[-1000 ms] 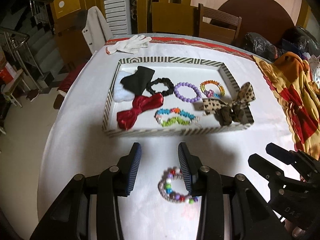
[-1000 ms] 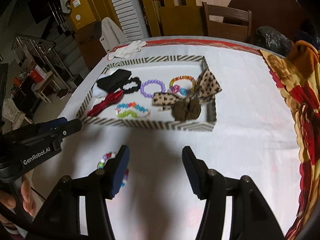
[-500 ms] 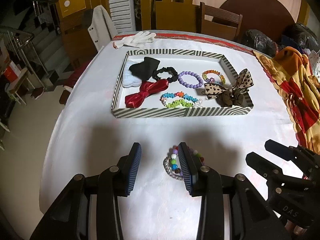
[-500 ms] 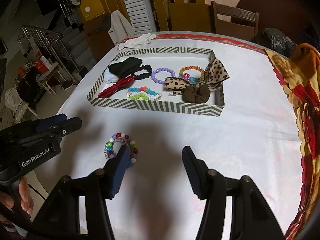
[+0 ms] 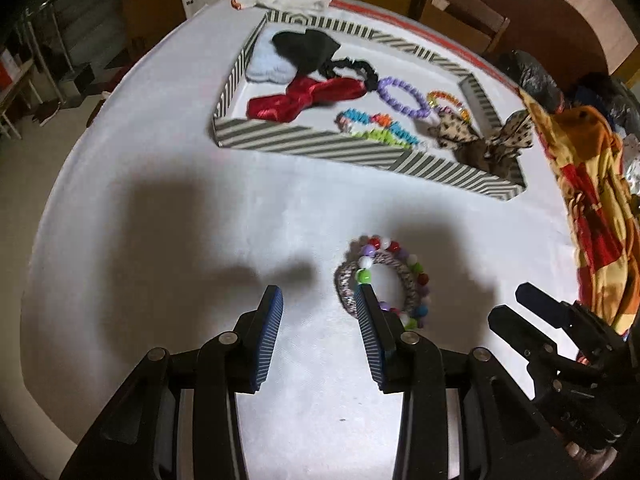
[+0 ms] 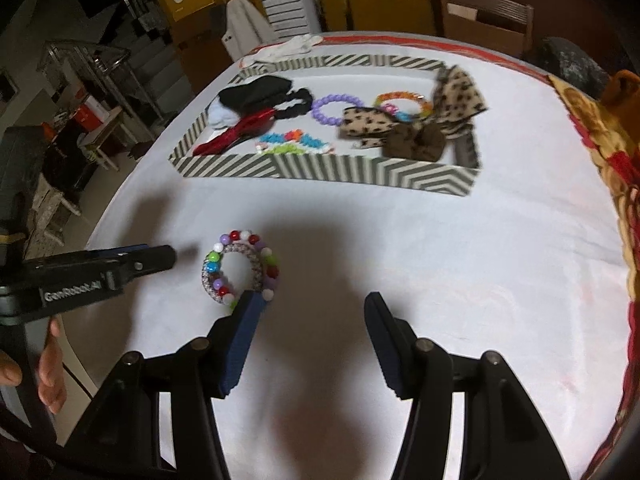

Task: Organize jewelry
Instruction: 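Withdraw both tools toward the silver and multicolour bead bracelets, then grasp the silver braided bracelet with the left tool while the right tool grasps the multicolour bracelet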

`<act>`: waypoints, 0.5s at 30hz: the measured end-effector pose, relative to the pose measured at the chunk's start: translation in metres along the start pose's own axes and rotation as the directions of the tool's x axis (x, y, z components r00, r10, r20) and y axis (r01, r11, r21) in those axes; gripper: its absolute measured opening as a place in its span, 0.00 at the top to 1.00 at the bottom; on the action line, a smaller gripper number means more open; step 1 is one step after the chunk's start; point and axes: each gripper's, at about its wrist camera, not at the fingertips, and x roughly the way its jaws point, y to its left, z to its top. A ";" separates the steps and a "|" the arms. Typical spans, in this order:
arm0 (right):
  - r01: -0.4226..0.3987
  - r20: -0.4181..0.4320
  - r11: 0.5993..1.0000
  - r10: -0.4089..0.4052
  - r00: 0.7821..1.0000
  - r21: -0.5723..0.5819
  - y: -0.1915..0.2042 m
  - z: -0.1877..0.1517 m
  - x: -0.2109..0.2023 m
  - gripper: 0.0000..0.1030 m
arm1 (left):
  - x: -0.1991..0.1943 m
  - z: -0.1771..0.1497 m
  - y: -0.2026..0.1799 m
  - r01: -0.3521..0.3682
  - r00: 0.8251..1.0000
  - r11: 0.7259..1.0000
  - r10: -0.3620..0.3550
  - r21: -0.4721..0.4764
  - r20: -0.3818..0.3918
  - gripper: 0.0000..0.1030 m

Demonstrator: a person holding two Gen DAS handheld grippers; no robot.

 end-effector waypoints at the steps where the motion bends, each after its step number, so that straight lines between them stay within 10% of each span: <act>1: -0.004 -0.007 1.000 0.004 1.000 -0.006 0.002 0.001 0.004 0.51 | 0.003 0.000 0.002 -0.003 1.000 1.000 0.003 -0.006 -0.006 0.54; 15: -0.016 -0.078 0.994 0.007 0.997 -0.109 0.027 0.013 0.055 0.81 | 0.009 0.010 0.033 -0.022 0.999 0.999 0.021 -0.042 -0.027 0.54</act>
